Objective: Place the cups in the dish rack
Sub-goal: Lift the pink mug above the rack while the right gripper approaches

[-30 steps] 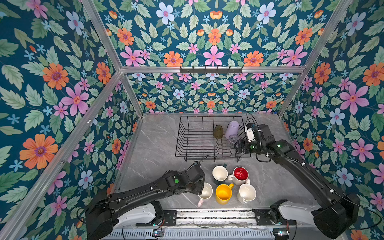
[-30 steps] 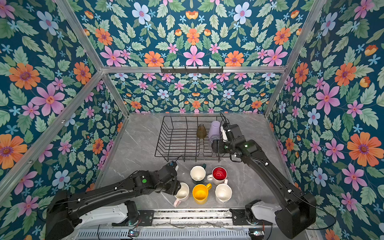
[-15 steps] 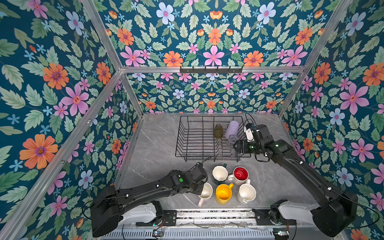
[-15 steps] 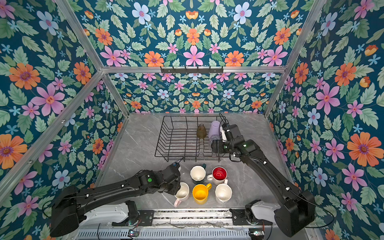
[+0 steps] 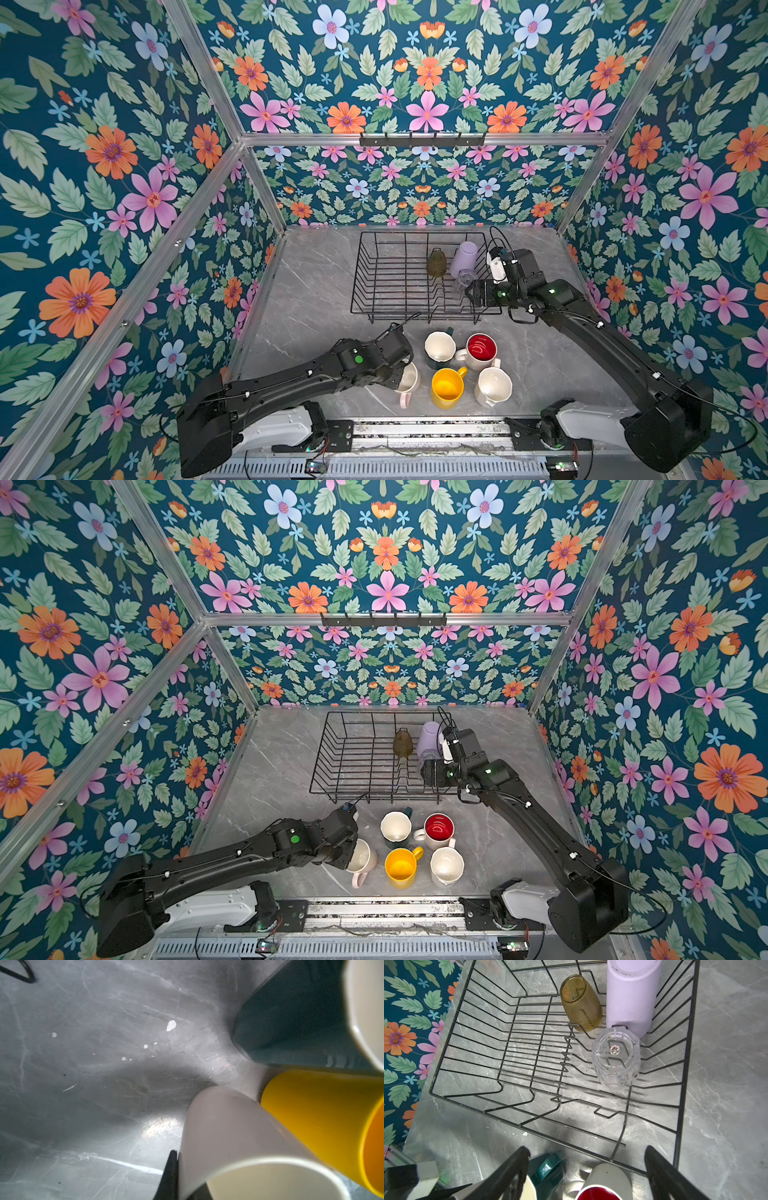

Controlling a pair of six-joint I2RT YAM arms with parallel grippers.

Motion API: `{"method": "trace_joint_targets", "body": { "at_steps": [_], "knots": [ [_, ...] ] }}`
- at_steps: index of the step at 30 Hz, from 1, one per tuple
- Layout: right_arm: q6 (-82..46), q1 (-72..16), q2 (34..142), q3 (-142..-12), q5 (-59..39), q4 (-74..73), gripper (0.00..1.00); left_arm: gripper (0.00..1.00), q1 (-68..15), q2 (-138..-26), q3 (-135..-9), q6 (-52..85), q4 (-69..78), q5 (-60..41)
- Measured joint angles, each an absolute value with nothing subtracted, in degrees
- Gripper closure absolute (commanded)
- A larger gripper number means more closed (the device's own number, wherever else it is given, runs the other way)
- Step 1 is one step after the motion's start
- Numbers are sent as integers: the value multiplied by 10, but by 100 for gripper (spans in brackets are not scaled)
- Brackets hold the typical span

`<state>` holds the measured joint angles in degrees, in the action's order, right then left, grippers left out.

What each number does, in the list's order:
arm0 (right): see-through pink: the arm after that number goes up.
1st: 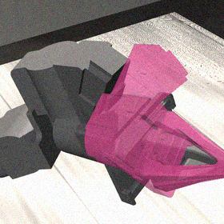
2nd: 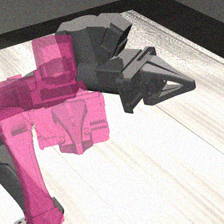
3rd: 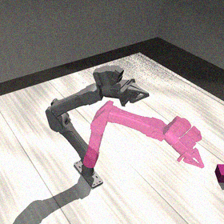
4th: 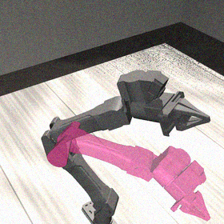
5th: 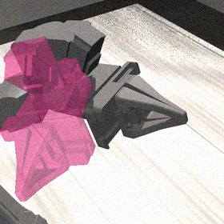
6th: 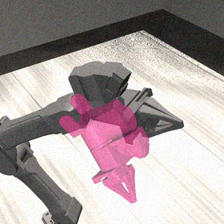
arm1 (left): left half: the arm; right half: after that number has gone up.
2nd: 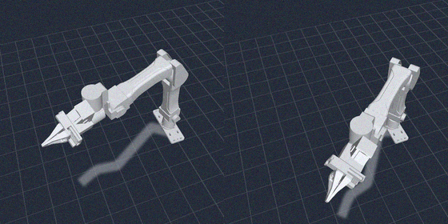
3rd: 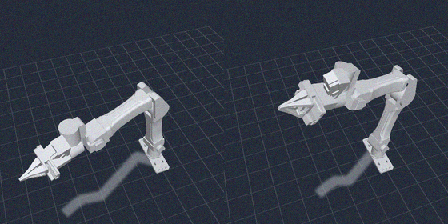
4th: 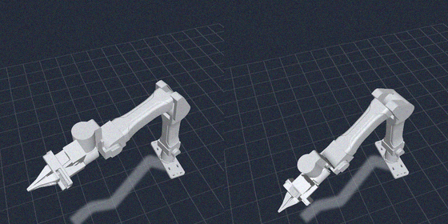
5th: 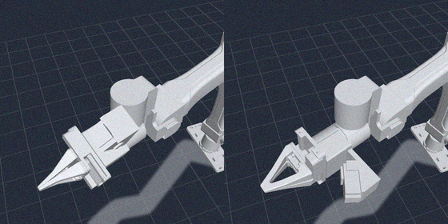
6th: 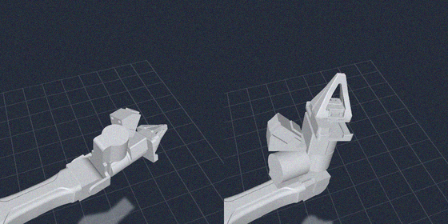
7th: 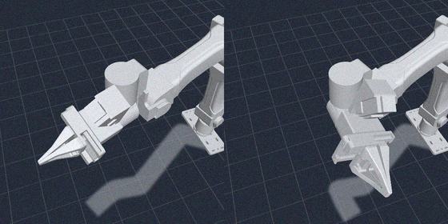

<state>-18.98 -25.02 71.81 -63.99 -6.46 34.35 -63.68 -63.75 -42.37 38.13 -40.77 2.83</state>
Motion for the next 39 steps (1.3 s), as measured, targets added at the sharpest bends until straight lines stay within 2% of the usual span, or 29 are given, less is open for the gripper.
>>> {"method": "trace_joint_targets", "body": {
  "at_steps": [15, 20, 24, 31, 39],
  "knots": [
    [-193, -250, 699, -640, -92, 340, 13, 100, -618, -521, -499, 349, -474, 113],
    [-210, -250, 679, -637, -133, 313, 13, 100, -586, -480, -532, 314, -460, 152],
    [-237, -250, 661, -633, -179, 278, 13, 100, -525, -460, -549, 277, -404, 155],
    [-290, -250, 632, -603, -266, 192, 12, 100, -389, -491, -556, 222, -296, 53],
    [-362, -249, 629, -552, -368, 70, 11, 100, -328, -514, -520, 206, -167, -147]
  ]
}}
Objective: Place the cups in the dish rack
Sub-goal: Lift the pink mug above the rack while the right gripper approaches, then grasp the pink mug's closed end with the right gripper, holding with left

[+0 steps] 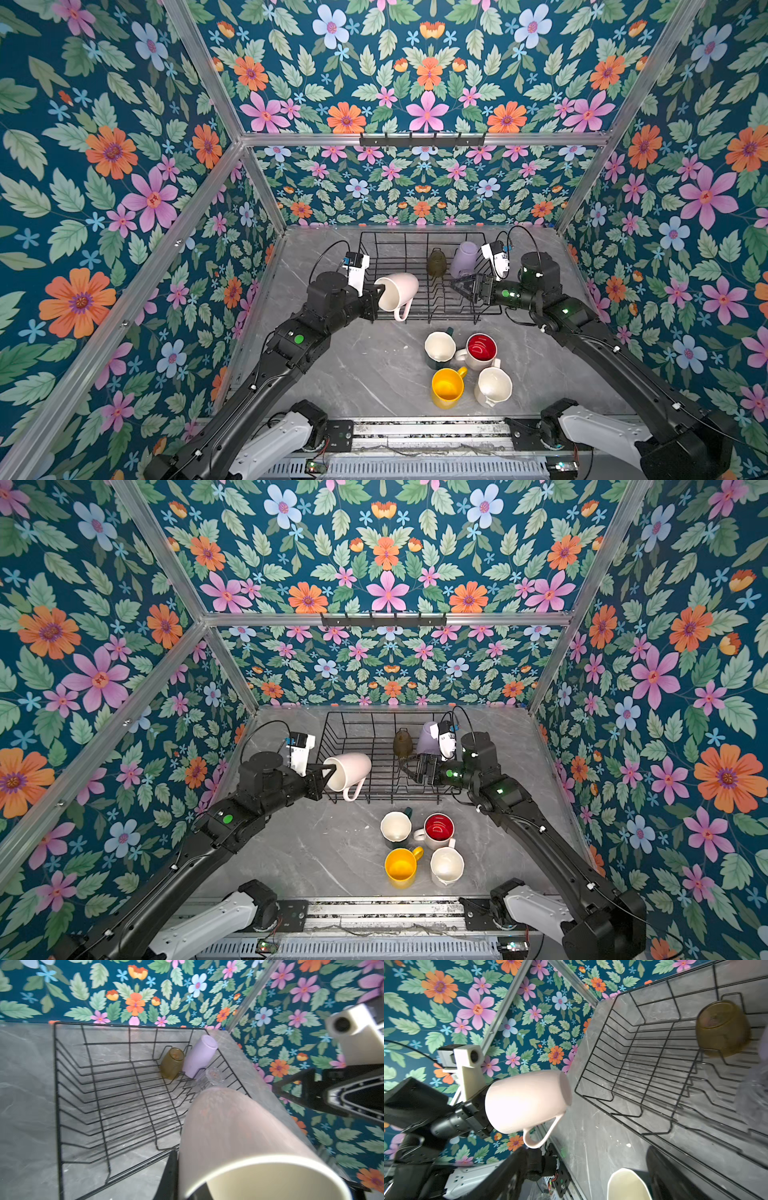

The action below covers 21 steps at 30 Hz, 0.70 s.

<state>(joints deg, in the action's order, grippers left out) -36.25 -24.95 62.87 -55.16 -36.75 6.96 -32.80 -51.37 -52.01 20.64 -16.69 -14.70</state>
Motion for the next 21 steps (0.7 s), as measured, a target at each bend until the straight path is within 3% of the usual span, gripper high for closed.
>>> {"method": "trace_joint_targets", "body": {
  "at_steps": [11, 21],
  "knots": [
    [-417, -249, 640, -537, -505, -70, 10, 100, -284, -499, -439, 237, 37, -361],
    [-435, -257, 660, -536, -551, -114, 11, 100, -267, -535, -418, 286, 161, -453]
  ]
}}
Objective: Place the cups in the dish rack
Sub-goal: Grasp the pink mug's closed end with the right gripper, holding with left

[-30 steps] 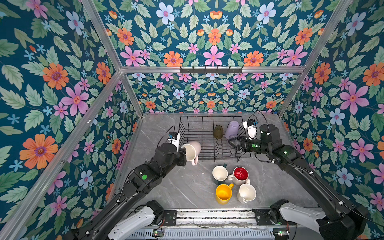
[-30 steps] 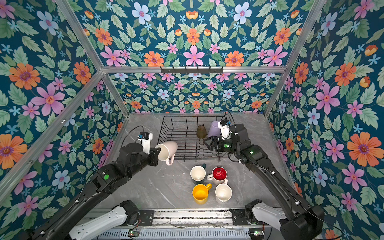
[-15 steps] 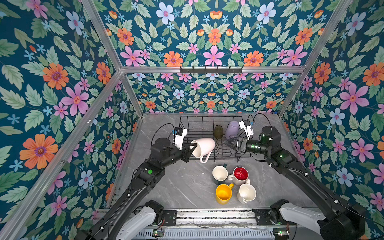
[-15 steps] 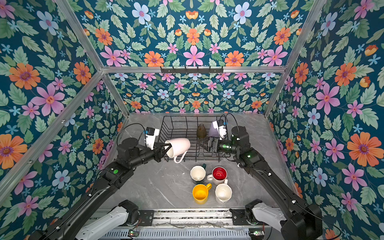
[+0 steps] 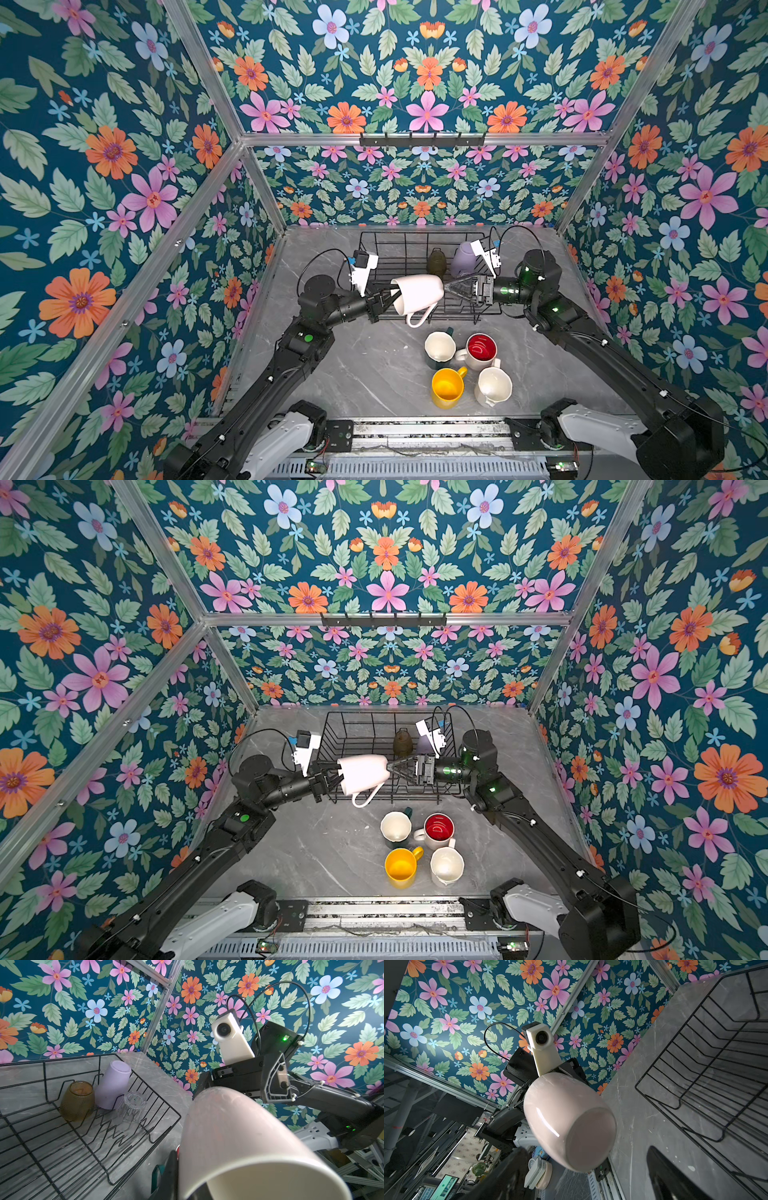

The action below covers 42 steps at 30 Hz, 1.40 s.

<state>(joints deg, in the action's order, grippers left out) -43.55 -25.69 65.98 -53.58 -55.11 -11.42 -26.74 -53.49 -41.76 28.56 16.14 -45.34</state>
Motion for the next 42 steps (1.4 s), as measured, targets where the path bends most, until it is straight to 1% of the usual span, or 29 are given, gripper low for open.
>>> {"method": "trace_joint_targets", "body": {
  "at_steps": [11, 20, 26, 35, 40, 42],
  "knots": [
    [-439, -294, 701, -567, -574, -123, 11, 100, -266, -547, -402, 322, 222, -494],
    [-441, -323, 734, -583, -595, -151, 12, 100, -265, -552, -401, 330, 236, -505],
    [-452, -330, 750, -587, -602, -170, 16, 100, -265, -554, -396, 333, 238, -507],
    [-465, -340, 770, -595, -611, -190, 16, 100, -264, -554, -395, 341, 240, -508],
    [-466, -342, 773, -596, -613, -194, 20, 100, -264, -555, -395, 343, 240, -509],
    [-467, -342, 775, -598, -613, -194, 25, 100, -264, -555, -395, 343, 240, -509]
  ]
}}
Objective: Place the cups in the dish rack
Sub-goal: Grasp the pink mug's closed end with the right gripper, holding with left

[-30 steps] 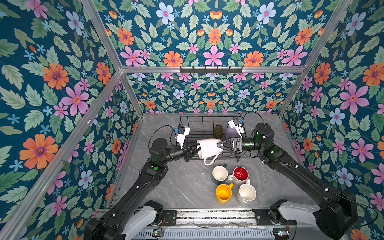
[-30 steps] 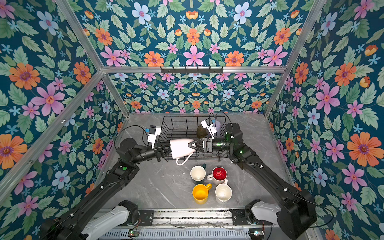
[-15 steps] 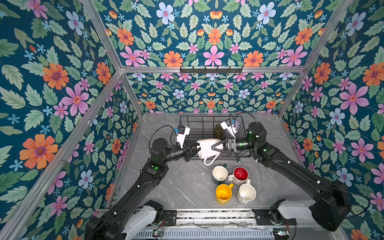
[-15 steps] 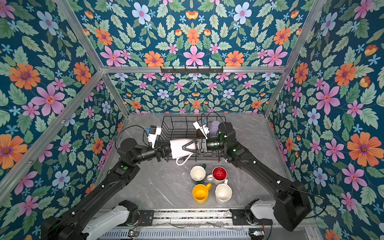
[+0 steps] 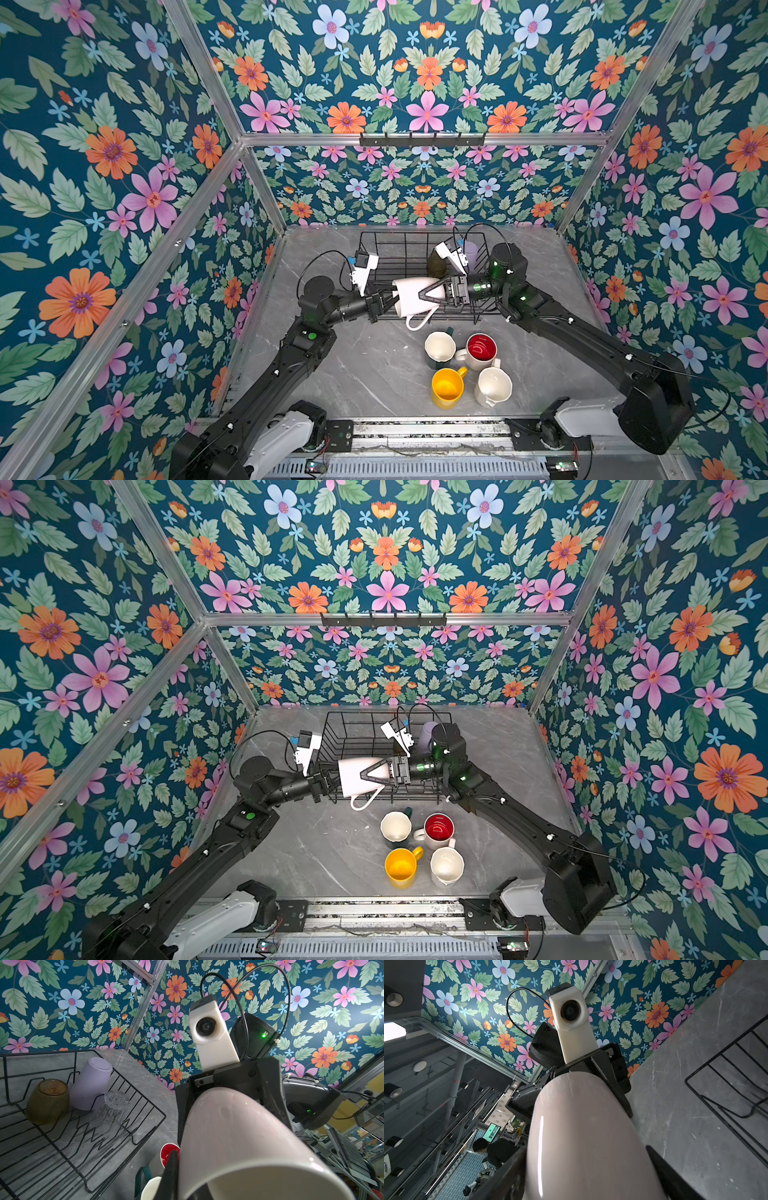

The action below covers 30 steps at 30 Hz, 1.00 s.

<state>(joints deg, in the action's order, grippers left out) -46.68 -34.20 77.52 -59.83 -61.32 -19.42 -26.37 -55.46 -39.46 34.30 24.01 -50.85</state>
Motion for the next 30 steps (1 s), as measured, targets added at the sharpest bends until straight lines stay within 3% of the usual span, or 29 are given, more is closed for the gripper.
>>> {"method": "trace_joint_targets", "body": {
  "at_steps": [26, 30],
  "knots": [
    [-442, -342, 781, -628, -572, -138, 99, 100, -254, -582, -406, 352, 244, -504],
    [-434, -342, 779, -631, -567, -123, 100, 100, -252, -583, -406, 354, 244, -507]
  ]
}}
